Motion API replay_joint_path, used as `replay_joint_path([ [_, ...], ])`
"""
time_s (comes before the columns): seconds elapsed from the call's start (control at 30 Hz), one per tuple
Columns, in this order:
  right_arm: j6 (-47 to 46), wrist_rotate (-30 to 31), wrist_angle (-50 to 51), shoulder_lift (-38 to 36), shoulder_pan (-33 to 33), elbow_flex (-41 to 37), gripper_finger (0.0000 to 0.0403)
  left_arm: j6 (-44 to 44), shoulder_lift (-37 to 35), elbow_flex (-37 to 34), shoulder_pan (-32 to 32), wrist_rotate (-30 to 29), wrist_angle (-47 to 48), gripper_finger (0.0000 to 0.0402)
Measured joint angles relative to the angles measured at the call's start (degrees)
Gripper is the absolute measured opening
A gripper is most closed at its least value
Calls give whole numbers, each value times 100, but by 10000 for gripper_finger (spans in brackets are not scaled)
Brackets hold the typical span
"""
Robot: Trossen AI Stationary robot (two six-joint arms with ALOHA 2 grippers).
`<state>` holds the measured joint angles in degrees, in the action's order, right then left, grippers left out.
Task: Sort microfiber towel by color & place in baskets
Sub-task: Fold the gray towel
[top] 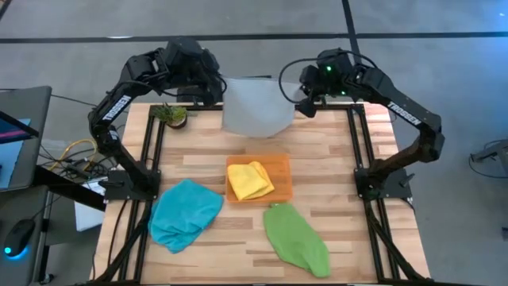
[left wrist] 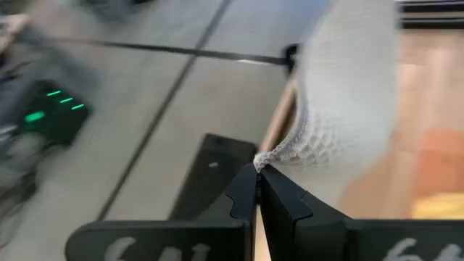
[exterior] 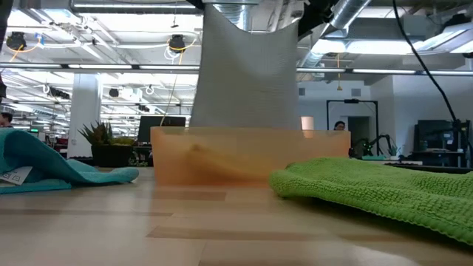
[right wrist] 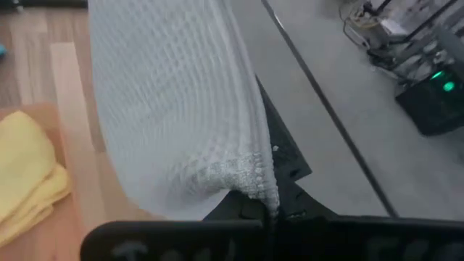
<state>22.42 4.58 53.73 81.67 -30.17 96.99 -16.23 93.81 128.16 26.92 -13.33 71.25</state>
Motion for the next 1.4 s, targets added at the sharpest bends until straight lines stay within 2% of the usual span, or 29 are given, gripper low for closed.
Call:
replay_joint_path([
  [0.1,212,-7,-14,4,2,0,5,-174,143,0,4,503,-102,0],
  [0.43,515,-38,-274,205,-49,-2,6,-480,835,-4,-63,574,-434,0],
  [0.57,658,-296,-375,205,8,-2,6,-690,975,-2,-144,1038,-815,0],
  [0.7,667,-387,-516,199,104,-2,6,-1050,976,-2,-229,1548,-1201,0],
  [0.9,859,-380,-621,199,260,-2,6,-1566,971,-2,-326,1892,-1277,0],
  [1.07,1087,-379,-647,199,392,-2,6,-1673,971,-2,-324,2152,-996,0],
  [1.4,1271,-468,-998,199,615,-2,7,-1742,971,-2,-324,2750,-1258,0],
])
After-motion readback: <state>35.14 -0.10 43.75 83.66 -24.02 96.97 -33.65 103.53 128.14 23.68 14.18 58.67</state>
